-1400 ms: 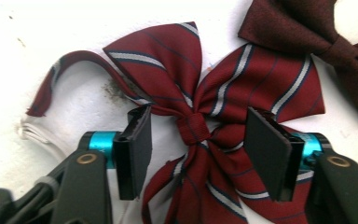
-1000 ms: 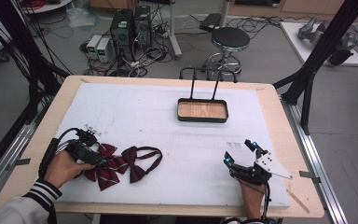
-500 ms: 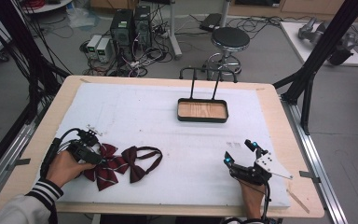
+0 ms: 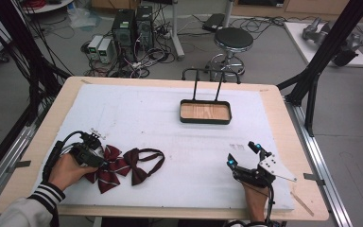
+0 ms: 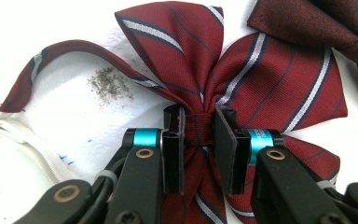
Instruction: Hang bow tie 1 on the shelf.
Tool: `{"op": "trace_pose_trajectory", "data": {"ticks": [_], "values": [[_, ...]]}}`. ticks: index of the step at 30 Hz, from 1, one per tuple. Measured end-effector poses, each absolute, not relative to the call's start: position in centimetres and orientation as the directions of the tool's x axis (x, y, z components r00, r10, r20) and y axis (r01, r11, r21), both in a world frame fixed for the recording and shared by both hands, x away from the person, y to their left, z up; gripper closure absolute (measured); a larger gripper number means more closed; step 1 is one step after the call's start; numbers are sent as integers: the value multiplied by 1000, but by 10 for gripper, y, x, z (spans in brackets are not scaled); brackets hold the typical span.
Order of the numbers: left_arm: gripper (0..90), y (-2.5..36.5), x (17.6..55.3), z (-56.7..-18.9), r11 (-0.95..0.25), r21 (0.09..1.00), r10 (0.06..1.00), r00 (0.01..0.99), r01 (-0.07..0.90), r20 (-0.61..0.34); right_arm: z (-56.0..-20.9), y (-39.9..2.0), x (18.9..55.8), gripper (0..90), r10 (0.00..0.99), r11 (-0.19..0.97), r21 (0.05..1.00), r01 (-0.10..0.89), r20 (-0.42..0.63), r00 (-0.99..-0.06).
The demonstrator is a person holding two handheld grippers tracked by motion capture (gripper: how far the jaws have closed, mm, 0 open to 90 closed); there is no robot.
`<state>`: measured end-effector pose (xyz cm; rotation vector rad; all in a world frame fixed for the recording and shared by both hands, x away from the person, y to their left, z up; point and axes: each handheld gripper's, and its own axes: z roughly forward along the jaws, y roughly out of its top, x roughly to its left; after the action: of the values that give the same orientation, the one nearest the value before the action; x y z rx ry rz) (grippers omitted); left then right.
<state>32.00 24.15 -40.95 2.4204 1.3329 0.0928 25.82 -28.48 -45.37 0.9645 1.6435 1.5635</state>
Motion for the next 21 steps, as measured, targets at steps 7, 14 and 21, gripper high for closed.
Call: {"op": "trace_pose_trajectory", "data": {"ticks": [7, 14, 21], "values": [[741, 243, 319, -407, -472, 372, 828, 547, 799, -125, -454, -285, 258, 94, 862, 12, 998, 66, 23, -507], [743, 251, 316, -398, -442, 442, 834, 539, 780, -118, -454, -285, 258, 94, 862, 12, 998, 66, 23, -507], [747, 257, 314, -386, -415, 530, 842, 532, 740, -83, -454, -285, 258, 94, 862, 14, 998, 64, 21, -506]]}}
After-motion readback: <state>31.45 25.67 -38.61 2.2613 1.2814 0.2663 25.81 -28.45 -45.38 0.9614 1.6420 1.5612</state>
